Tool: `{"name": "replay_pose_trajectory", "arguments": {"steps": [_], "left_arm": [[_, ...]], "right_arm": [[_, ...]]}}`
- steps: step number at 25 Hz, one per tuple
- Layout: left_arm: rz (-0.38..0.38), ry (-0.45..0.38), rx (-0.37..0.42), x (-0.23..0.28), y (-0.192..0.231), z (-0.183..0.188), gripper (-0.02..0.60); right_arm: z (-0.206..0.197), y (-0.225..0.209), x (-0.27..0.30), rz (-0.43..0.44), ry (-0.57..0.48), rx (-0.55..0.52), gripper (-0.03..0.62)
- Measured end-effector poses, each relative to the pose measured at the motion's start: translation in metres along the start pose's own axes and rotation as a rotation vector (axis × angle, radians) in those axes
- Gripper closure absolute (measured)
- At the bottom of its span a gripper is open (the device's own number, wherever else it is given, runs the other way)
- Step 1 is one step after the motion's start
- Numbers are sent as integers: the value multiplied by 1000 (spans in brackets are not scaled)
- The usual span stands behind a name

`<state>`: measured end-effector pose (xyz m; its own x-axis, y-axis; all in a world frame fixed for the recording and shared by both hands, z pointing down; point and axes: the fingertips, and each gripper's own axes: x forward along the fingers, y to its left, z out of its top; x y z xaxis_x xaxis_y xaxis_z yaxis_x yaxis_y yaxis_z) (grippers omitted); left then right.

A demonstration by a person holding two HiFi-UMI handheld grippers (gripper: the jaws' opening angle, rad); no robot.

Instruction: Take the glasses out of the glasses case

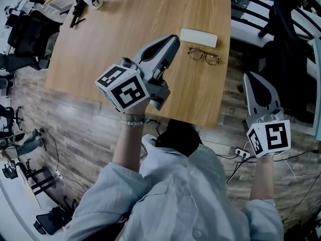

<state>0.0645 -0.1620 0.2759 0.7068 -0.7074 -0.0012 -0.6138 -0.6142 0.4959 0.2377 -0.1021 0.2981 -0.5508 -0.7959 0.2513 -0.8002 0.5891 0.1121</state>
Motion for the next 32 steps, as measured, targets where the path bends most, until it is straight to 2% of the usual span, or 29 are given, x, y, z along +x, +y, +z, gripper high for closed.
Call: {"name": "replay_pose_trajectory", "arguments": {"steps": [3,11,23,32], "left_arm": [[9,-28,31,-13,-13,13,578],[6,-64,28,-49,-24,33,578],[-12,-49,56,-69,-11,47,578],[-51,-56,89,-92,-10,55,578]], "right_arm": [[3,8,-16,-30,-21,33,592],[8,30,-35,-90,-44,98,592],[26,43,-20,-169,-50,94,592],[41,67,-11,-212,-96,81,592]]}}
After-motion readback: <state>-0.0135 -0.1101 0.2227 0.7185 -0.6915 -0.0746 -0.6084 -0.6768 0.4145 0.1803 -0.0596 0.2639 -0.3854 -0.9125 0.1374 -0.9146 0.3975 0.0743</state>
